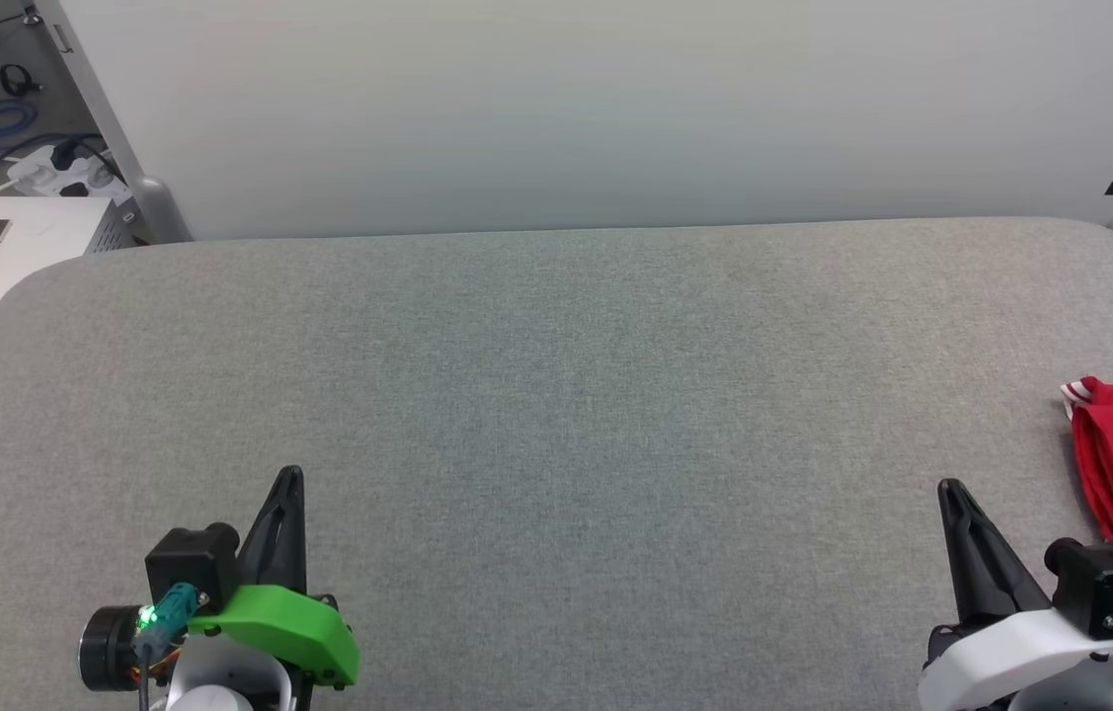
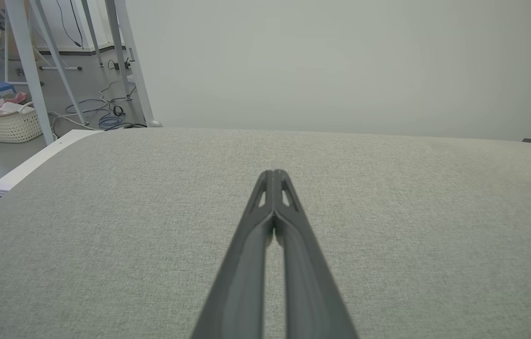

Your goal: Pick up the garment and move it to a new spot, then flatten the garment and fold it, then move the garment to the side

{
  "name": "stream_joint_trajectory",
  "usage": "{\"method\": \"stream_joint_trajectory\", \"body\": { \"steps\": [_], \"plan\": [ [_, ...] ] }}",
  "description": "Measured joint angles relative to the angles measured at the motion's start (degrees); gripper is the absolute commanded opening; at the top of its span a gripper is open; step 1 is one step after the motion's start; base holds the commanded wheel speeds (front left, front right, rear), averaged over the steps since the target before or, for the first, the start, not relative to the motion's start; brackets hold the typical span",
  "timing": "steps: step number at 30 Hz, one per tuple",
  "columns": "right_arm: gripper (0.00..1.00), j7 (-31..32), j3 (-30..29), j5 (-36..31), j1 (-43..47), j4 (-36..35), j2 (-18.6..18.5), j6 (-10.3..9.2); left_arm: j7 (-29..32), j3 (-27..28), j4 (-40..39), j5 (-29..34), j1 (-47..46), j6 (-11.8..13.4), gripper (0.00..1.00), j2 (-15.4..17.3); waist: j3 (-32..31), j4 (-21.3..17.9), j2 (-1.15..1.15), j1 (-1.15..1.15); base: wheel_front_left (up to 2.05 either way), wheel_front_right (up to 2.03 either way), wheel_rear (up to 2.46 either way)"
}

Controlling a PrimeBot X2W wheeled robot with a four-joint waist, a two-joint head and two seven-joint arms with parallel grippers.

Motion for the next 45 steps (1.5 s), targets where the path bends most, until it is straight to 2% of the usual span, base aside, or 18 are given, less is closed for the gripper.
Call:
{"method": "stream_joint_trajectory", "body": {
  "steps": [45],
  "plan": [
    [0.0,-0.49,0.52,-2.68,-3.47,4.44,0.0,0.0,5.1,5.46,-4.74,9.56,0.27,-2.43,0.0,-5.53,0.5,-0.61,0.0,0.0,0.0,0.0,0.0]
  ]
}}
